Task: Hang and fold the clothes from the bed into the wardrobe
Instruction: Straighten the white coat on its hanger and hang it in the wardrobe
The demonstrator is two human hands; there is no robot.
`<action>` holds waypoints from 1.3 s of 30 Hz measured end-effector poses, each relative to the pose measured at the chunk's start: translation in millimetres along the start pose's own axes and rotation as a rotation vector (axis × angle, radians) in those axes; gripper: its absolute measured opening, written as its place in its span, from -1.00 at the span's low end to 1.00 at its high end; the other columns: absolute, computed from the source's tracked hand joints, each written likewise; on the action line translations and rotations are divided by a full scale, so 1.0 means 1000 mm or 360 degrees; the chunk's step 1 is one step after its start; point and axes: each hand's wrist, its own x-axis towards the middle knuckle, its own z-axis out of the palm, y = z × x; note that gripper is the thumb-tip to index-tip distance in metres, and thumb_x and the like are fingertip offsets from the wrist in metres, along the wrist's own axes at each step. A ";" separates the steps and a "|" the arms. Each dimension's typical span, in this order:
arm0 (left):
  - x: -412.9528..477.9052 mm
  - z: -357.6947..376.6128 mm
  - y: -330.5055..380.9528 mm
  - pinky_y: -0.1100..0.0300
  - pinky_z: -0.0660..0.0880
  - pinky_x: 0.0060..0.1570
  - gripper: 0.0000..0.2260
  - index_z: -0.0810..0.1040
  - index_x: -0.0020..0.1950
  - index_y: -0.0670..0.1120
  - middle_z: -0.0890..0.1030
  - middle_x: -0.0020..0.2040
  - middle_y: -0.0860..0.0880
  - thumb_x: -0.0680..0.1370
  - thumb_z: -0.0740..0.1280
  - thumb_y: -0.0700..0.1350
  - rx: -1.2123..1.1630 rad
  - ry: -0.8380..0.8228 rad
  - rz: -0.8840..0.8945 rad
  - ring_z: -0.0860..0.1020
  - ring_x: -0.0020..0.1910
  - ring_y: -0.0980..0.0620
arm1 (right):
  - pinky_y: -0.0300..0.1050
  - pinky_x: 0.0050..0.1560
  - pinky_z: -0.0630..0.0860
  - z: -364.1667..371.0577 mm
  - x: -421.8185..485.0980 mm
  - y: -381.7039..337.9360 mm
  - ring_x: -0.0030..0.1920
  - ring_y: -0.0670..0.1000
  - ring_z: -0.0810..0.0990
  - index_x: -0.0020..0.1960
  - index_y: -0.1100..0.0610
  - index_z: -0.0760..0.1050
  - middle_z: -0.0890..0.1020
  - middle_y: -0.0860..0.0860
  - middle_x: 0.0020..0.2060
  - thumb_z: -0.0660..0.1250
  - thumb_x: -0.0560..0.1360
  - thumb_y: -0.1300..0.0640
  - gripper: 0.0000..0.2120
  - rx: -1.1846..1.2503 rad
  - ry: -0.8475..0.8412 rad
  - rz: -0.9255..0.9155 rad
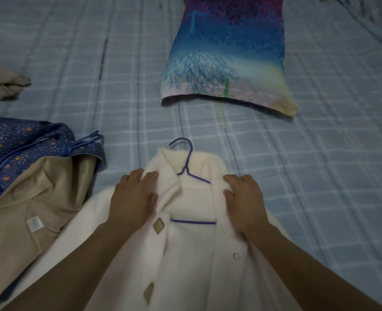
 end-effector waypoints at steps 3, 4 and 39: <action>0.000 -0.001 -0.001 -0.06 0.36 0.26 -0.51 0.38 0.45 0.04 0.38 0.42 -0.13 0.52 0.37 -0.07 -0.0084 0.0005 -0.0014 0.40 0.26 -0.19 | -0.34 0.06 0.24 0.004 -0.001 -0.009 0.11 0.08 0.54 0.28 0.09 0.54 0.59 0.10 0.09 0.33 0.52 0.27 -0.66 0.0211 0.0058 -0.0045; -0.001 -0.001 -0.001 -0.04 0.35 0.27 -0.50 0.38 0.46 0.05 0.37 0.42 -0.12 0.52 0.37 -0.07 -0.0098 0.0003 -0.0018 0.39 0.27 -0.18 | -0.36 0.08 0.26 0.006 0.000 -0.016 0.10 0.07 0.56 0.23 0.11 0.57 0.63 0.08 0.08 0.35 0.49 0.30 -0.67 0.0312 0.0081 -0.0063; 0.007 -0.001 -0.003 -0.04 0.44 0.12 -0.61 0.48 0.32 0.01 0.49 0.25 -0.08 0.50 0.41 -0.11 -0.0084 0.0051 0.0082 0.50 0.08 -0.14 | -0.09 0.02 0.43 0.027 0.017 -0.035 0.10 0.12 0.52 0.55 0.05 0.13 0.40 0.13 0.26 0.16 0.64 0.10 -0.49 -0.0362 -0.0074 -0.0300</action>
